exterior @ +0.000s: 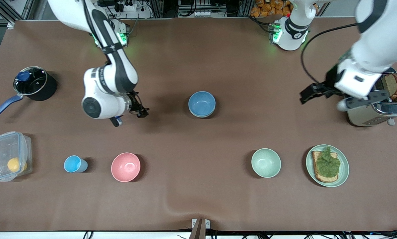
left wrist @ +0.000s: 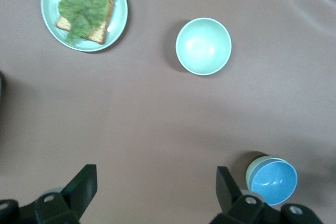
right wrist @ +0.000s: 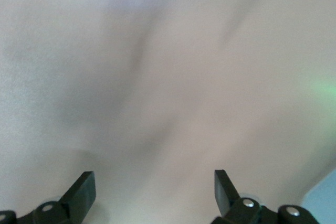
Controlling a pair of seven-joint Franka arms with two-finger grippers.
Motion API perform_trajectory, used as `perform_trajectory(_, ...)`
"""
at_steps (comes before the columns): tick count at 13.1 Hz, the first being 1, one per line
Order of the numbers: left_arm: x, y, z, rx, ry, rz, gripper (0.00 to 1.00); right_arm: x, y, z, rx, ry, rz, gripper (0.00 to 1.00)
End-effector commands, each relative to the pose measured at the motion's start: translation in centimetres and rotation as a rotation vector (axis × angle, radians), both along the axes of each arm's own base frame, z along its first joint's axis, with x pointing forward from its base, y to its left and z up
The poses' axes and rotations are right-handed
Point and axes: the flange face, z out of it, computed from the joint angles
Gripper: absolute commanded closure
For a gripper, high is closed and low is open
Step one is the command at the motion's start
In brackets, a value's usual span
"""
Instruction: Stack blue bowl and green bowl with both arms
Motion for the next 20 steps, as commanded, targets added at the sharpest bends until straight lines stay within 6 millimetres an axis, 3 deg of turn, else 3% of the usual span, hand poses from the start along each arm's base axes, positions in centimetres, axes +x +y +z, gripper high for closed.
perform_trajectory(1, 0.3, 1.4, 1.9, 0.041, -0.014, -0.076, 0.0, 0.2, -2.5, 2.5, 0.014, 0.014, 0.015, 0.0)
perform_trajectory(2, 0.4, 2.1, 2.0, 0.075, -0.016, -0.084, 0.0, 0.7, -3.9, 3.3, -0.002, 0.016, 0.038, 0.0)
perform_trajectory(4, 0.6, 4.1, 4.0, 0.083, -0.02, -0.115, 0.0, 1.7, -7.6, 5.1, -0.018, 0.02, 0.093, 0.0)
perform_trajectory(8, 0.3, 5.3, 5.4, 0.081, 0.009, -0.128, 0.0, 3.8, -16.3, 8.6, 0.114, -0.02, 0.144, 0.0)
perform_trajectory(11, 0.1, 5.6, 5.4, 0.084, 0.026, -0.14, 0.0, 4.1, -22.3, 12.8, 0.087, -0.113, 0.28, 0.0)
perform_trajectory(13, -0.2, 5.8, 5.8, 0.089, 0.018, -0.15, 0.0, 4.2, -24.6, 15.8, 0.091, -0.186, 0.356, 0.0)
perform_trajectory(17, -0.4, 7.1, 6.1, 0.088, 0.014, -0.128, 0.0, 3.0, -27.1, 23.1, 0.174, -0.381, 0.597, 0.0)
perform_trajectory(18, -0.4, 7.1, 6.2, 0.09, 0.013, -0.127, 0.0, 2.7, -27.2, 24.2, 0.189, -0.414, 0.688, 0.0)
perform_trajectory(20, -0.3, 6.9, 6.1, 0.089, 0.014, -0.128, 0.0, 1.9, -25.1, 27.3, 0.139, -0.453, 0.761, 0.0)
